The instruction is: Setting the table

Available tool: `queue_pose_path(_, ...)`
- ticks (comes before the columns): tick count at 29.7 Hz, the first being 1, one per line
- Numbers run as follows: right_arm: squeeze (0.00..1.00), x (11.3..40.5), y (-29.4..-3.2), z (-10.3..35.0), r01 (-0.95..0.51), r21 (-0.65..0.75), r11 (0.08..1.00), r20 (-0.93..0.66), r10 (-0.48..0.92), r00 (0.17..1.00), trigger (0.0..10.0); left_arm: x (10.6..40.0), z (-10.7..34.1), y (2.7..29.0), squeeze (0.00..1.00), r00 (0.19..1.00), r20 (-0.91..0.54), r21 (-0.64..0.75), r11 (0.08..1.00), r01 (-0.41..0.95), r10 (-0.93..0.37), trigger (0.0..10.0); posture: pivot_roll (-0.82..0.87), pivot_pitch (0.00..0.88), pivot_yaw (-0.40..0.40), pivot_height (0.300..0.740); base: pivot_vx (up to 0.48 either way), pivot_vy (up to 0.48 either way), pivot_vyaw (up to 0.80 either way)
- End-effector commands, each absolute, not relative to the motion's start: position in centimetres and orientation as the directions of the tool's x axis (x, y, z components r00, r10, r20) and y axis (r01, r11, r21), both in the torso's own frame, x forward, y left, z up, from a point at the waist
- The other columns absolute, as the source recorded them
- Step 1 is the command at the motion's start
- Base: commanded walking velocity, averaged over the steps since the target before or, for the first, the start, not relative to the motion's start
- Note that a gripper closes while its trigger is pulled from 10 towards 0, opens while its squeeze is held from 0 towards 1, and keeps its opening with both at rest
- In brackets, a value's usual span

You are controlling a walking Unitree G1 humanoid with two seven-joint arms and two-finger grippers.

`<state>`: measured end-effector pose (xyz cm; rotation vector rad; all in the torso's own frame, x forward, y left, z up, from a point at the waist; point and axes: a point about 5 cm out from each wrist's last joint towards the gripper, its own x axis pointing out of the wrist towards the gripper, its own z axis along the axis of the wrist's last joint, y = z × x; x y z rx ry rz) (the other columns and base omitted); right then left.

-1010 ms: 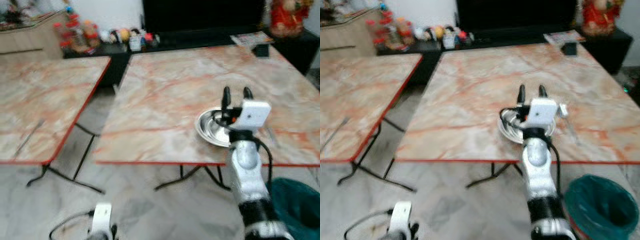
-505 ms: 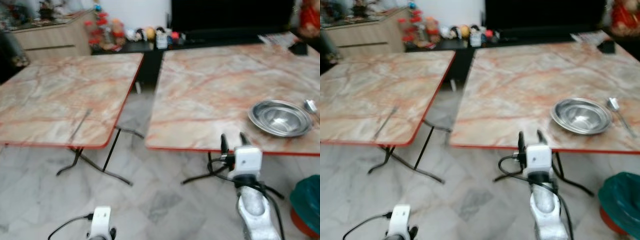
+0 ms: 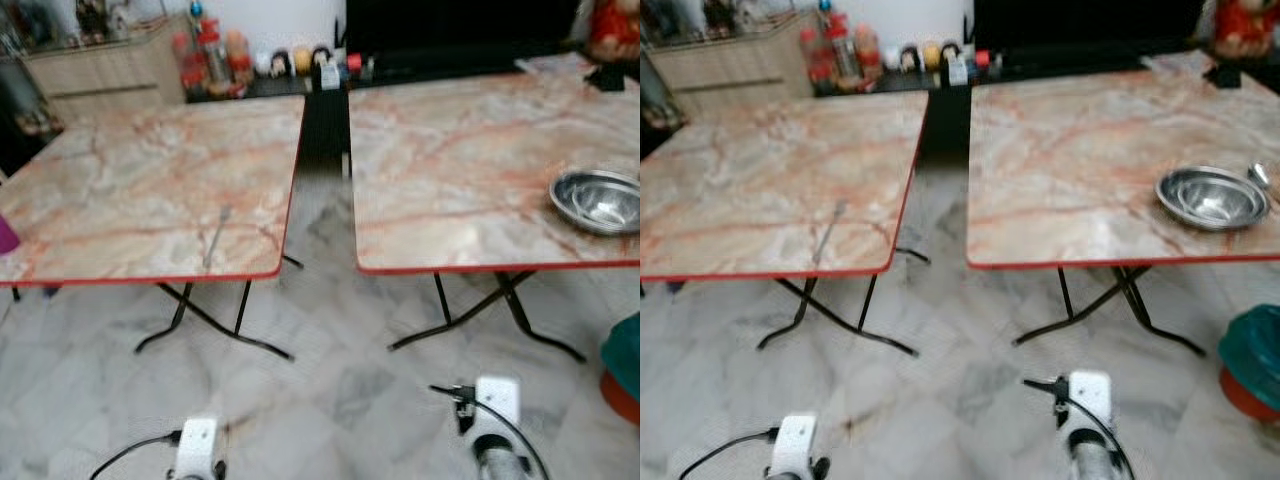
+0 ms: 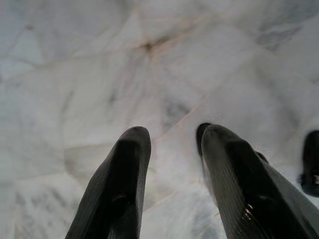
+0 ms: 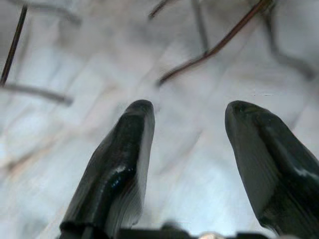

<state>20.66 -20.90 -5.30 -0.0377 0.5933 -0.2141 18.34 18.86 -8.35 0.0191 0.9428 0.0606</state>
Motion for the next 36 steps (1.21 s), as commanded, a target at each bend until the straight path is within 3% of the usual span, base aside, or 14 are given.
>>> queue_pose_path(1,0.0,19.6,-21.0,-6.4,0.205,-0.064,0.977,-0.631,-0.198,0.75,10.0,18.4,-8.4,18.6,0.0,0.579,-0.814,0.039,0.999,-0.036,0.053,10.0,-0.06,0.001,0.114,0.74,0.0,0.0,0.0)
queue_pose_path(6,0.0,18.8,-20.1,-7.5,0.13,-0.063,0.99,-0.71,-0.136,0.691,10.0,18.3,-8.4,18.7,0.0,0.569,-0.82,0.052,0.998,-0.028,0.058,10.0,-0.06,0.0,0.118,0.74,0.0,0.0,0.0)
queue_pose_path(8,0.0,18.4,-20.1,-7.9,0.171,-0.048,0.984,-0.749,-0.149,0.645,10.0,18.2,-8.5,18.9,0.0,0.559,-0.826,0.062,0.998,-0.022,0.064,10.0,-0.06,0.0,0.122,0.74,0.0,0.0,0.0)
queue_pose_path(12,0.0,18.7,-20.0,-7.9,0.22,-0.038,0.975,-0.758,-0.172,0.629,10.0,18.2,-8.5,18.8,0.0,0.559,-0.827,0.059,0.998,-0.023,0.062,10.0,-0.06,0.0,0.121,0.74,0.0,0.0,0.0)
queue_pose_path(15,0.0,19.4,-19.0,-7.6,0.179,-0.012,0.984,-0.748,-0.128,0.651,10.0,18.2,-8.5,18.9,0.0,0.558,-0.827,0.06,0.998,-0.031,0.067,10.0,-0.05,0.0,0.114,0.74,0.0,0.091,0.0)
queue_pose_path(23,0.0,19.3,-19.6,-7.7,0.227,-0.035,0.973,-0.759,-0.173,0.627,10.0,18.1,-8.5,19.2,0.0,0.556,-0.827,0.066,0.997,-0.038,0.076,10.0,-0.03,0.0,0.11,0.74,0.0,0.474,-0.57)
queue_pose_path(36,0.0,18.6,-20.2,-7.9,0.247,-0.052,0.968,-0.761,-0.198,0.618,10.0,17.8,-8.6,19.6,0.0,0.552,-0.83,0.078,0.997,-0.027,0.08,10.0,-0.04,0.0,0.119,0.74,0.0,0.48,0.0)
